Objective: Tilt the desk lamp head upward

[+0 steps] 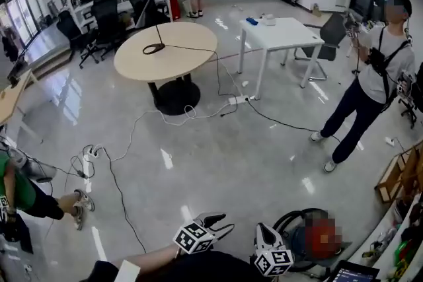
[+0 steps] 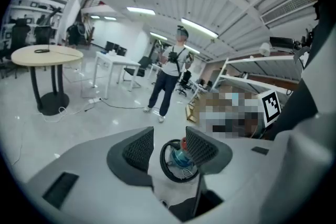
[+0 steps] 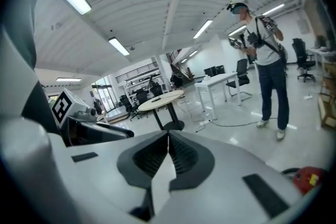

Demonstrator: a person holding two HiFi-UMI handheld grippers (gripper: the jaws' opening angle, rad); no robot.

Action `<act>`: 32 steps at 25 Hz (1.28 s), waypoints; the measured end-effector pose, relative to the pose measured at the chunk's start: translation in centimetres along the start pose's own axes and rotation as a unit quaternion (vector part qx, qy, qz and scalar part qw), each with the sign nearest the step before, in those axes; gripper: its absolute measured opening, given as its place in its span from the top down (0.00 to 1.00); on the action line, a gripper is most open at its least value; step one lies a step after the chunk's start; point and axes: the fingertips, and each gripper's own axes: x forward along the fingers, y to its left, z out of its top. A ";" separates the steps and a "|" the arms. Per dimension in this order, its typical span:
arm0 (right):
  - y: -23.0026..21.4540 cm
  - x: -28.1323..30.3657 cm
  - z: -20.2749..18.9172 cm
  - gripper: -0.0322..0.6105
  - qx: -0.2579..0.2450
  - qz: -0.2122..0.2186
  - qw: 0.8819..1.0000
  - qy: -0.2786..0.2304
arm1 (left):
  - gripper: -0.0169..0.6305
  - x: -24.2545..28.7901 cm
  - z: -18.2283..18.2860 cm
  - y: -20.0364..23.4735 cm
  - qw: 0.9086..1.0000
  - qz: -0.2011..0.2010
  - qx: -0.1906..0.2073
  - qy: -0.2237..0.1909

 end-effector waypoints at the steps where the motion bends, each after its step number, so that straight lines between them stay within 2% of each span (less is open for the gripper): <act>1: 1.4 1.5 0.5 0.94 -0.012 0.011 1.000 0.004 | 0.67 -1.2 0.4 1.6 1.000 0.009 -0.008 -0.012; 5: 6.2 7.3 1.2 0.94 -0.050 0.044 0.998 0.023 | 0.67 -5.1 1.0 7.6 0.997 0.036 -0.036 -0.055; 12: 13.4 15.8 2.4 0.94 -0.095 0.084 0.990 0.059 | 0.67 -11.2 0.9 17.3 0.989 0.086 -0.084 -0.091; 17: 15.9 20.1 2.6 0.94 -0.114 0.109 0.984 0.086 | 0.67 -13.3 0.1 21.6 0.980 0.109 -0.131 -0.107; 20: 16.9 23.3 2.1 0.94 -0.113 0.128 0.980 0.106 | 0.67 -13.6 0.1 23.7 0.977 0.119 -0.142 -0.109; 23: 18.0 27.0 1.7 0.94 -0.124 0.160 0.972 0.124 | 0.67 -14.3 0.5 26.7 0.971 0.145 -0.150 -0.114; 27: 19.8 32.5 4.6 0.94 -0.128 0.219 0.959 0.123 | 0.67 -15.8 2.9 31.3 0.955 0.202 -0.173 -0.129; 32: 20.6 38.5 9.5 0.94 -0.145 0.273 0.945 0.105 | 0.67 -16.4 9.0 35.6 0.941 0.251 -0.160 -0.164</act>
